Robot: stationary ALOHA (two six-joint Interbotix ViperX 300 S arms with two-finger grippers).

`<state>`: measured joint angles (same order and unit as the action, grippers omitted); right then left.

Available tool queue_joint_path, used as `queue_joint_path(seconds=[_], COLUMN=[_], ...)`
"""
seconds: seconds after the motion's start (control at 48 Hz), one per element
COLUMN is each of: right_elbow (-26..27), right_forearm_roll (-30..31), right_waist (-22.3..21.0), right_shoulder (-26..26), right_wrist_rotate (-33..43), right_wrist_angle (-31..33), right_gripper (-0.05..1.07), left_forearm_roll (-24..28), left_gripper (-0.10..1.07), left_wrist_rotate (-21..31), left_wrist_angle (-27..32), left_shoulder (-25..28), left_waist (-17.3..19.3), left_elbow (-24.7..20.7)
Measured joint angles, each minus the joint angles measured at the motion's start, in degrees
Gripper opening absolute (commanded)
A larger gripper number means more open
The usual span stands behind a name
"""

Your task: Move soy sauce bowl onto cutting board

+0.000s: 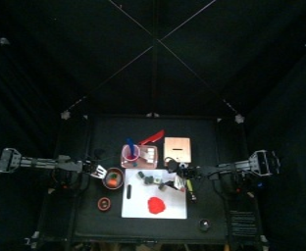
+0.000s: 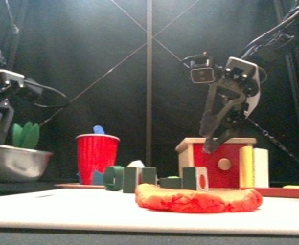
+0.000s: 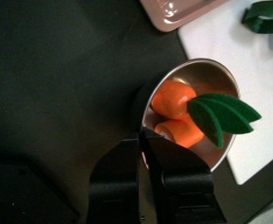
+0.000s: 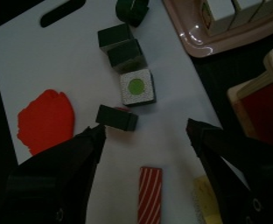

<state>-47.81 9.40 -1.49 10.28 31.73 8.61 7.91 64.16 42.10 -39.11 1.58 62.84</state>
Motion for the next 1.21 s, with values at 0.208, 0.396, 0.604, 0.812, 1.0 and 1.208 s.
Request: queue_joint_path(seconds=[0.208,0.396,0.604,0.812,1.0,1.208], right_elbow=[0.00,-0.44,-1.41,-1.85,-1.93,-2.55], right_forearm_roll=[0.00,0.00,0.09,0.09,0.09,0.09], right_waist=[-0.09,-0.44,-0.70,-0.70,-0.70,-0.70], right_shoulder=[0.79,3.52,5.01,5.10,5.10,5.10], right_wrist_rotate=[0.00,0.00,0.09,0.00,0.00,0.09], right_wrist_angle=[0.09,-0.26,-0.62,-0.62,-0.62,-0.62], right_gripper=[1.03,1.03,1.03,1.03,1.03,1.03], left_forearm_roll=[-0.18,-0.79,-1.32,-1.67,-1.76,-2.11], left_gripper=[0.39,0.39,0.39,0.39,0.39,0.39], left_wrist_rotate=[-0.97,-0.62,-0.62,-0.88,-1.14,-1.05], left_wrist_angle=[-0.18,-3.78,-11.78,-16.00,-17.31,-18.98], left_shoulder=[0.18,2.46,8.61,15.56,20.92,24.87], left_waist=[-1.85,-4.04,-5.19,-6.15,-7.56,-8.53], left_elbow=[-3.43,-4.13,-4.83,-7.47,-10.72,-13.36])
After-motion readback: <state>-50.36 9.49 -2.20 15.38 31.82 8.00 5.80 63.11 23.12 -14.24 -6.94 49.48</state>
